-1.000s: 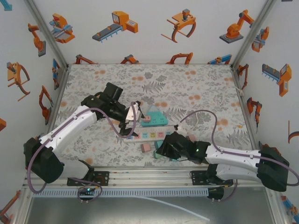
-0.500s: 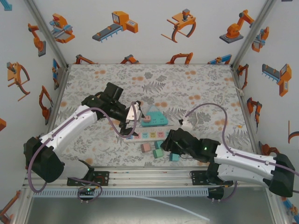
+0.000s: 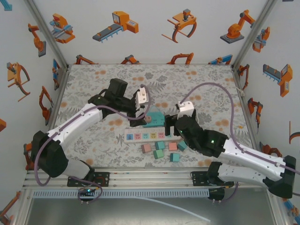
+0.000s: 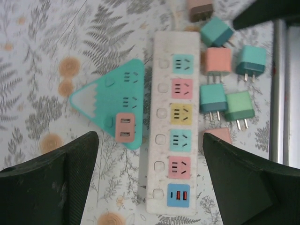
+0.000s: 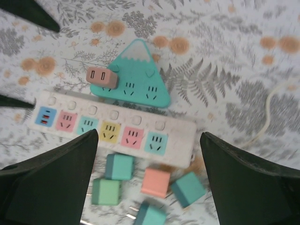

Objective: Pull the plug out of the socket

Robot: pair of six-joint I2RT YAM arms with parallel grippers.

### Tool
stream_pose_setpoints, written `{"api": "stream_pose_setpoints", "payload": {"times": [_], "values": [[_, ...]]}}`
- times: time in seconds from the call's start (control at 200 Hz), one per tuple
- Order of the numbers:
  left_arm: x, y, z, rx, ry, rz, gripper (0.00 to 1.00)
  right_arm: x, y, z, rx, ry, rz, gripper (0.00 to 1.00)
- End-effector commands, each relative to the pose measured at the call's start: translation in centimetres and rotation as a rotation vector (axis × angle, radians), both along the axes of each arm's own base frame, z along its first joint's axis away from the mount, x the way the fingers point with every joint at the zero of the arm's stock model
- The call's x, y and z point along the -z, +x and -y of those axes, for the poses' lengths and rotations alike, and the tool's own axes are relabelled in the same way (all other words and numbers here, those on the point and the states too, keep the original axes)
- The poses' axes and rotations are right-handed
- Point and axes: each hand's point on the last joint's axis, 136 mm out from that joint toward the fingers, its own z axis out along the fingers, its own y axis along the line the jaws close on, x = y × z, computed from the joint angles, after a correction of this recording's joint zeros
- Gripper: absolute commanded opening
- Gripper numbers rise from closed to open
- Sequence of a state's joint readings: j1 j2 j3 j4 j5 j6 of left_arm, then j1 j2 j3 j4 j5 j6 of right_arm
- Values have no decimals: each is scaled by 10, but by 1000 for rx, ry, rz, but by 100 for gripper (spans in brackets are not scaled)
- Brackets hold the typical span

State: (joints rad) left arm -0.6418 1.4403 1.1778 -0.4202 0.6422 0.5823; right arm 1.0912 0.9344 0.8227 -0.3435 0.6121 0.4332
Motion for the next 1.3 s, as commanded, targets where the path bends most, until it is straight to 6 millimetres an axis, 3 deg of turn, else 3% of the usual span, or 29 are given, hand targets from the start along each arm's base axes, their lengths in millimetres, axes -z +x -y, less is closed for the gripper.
{"api": "stream_pose_setpoints", "payload": {"times": [0.0,0.12,0.3,0.511,0.721,1.056,1.127,1.292], "values": [[-14,40,7,-257,-59,-108,83,-21,-2,-46,-330,-231,207,74],[-16,62,11,-403,-140,-234,81,-11,-15,-82,-628,-394,318,70],[6,109,-9,-684,-168,-481,78,15,-26,-107,-929,-528,355,71],[46,144,-30,-826,-192,-734,78,36,-5,-117,-1070,-520,306,69],[68,155,-38,-860,-226,-885,84,65,20,-125,-1158,-504,237,69],[77,165,-62,-969,-171,-845,89,123,55,-144,-1225,-559,122,66],[75,165,-62,-963,-169,-833,90,132,60,-148,-1235,-561,101,60],[82,166,-69,-1006,-132,-812,90,148,57,-149,-1300,-592,69,32]]}}
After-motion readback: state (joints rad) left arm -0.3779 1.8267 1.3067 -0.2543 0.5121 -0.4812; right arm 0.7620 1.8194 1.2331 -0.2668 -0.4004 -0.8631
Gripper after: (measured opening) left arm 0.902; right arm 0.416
